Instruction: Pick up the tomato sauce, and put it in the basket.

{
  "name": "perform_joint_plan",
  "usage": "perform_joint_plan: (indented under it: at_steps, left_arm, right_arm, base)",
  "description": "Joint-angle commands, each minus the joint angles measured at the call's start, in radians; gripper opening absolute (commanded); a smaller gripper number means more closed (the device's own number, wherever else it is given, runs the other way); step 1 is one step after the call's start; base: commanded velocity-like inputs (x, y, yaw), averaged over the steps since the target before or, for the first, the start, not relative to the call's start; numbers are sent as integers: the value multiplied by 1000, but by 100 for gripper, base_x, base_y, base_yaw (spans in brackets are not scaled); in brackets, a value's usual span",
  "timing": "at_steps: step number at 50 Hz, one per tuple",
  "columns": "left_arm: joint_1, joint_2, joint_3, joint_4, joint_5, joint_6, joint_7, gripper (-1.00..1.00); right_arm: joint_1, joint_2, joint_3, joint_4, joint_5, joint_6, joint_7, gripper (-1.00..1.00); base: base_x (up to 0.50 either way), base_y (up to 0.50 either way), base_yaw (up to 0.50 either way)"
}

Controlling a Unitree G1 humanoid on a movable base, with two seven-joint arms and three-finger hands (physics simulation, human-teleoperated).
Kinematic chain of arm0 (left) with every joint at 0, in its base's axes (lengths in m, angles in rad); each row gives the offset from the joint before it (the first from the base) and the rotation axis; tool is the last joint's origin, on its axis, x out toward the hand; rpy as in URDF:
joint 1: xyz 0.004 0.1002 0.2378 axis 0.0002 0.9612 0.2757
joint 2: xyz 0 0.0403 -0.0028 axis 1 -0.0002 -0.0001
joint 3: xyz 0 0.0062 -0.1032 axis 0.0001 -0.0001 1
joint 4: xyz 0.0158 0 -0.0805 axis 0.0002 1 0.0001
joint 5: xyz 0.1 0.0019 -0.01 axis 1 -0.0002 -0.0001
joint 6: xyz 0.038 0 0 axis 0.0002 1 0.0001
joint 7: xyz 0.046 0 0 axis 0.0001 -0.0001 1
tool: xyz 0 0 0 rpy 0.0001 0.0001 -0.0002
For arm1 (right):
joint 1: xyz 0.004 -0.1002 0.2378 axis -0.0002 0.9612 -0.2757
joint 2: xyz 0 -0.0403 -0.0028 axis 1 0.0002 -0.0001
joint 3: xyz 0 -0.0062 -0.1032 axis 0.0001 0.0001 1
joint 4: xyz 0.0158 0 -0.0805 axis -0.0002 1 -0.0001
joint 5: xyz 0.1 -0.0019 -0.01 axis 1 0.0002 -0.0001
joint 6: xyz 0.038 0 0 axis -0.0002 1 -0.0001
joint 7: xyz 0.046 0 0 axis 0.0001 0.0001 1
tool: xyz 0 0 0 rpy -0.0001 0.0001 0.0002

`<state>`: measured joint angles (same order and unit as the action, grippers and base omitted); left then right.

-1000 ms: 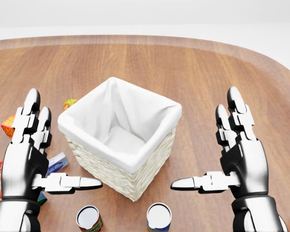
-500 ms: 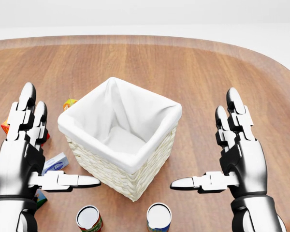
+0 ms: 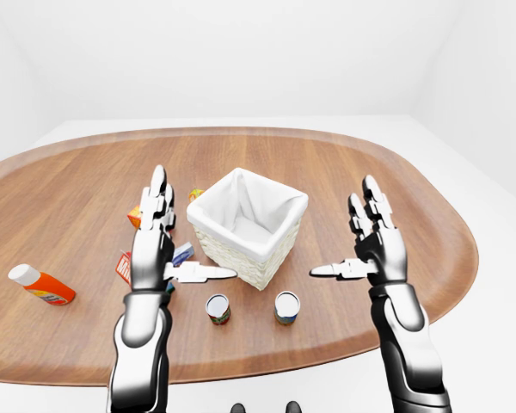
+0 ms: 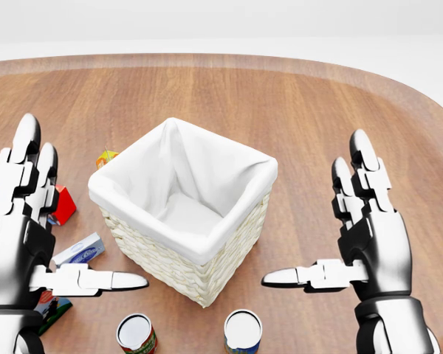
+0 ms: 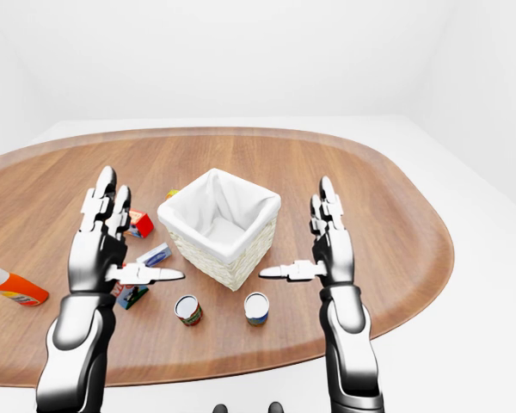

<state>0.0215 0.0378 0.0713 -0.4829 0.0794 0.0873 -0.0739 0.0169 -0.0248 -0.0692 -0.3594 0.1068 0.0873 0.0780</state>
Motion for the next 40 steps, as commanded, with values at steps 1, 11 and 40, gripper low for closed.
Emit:
perform_joint_plan:
  at_steps: [1,11,40]
  left_arm:
    - [28,-2,-1,-42,39,0,-15,100]
    - [53,-3,0,-63,84,0,-28,100]
    - [108,-7,-6,-96,208,0,-59,100]
  right_arm:
    - [-6,-2,-5,0,3,0,-1,100]
    - [-14,-6,-16,-1,11,0,-3,100]
    - [-15,-7,-18,5,13,0,-5,100]
  base:
    - [0,0,0]
    - [0,0,0]
    - [0,0,0]
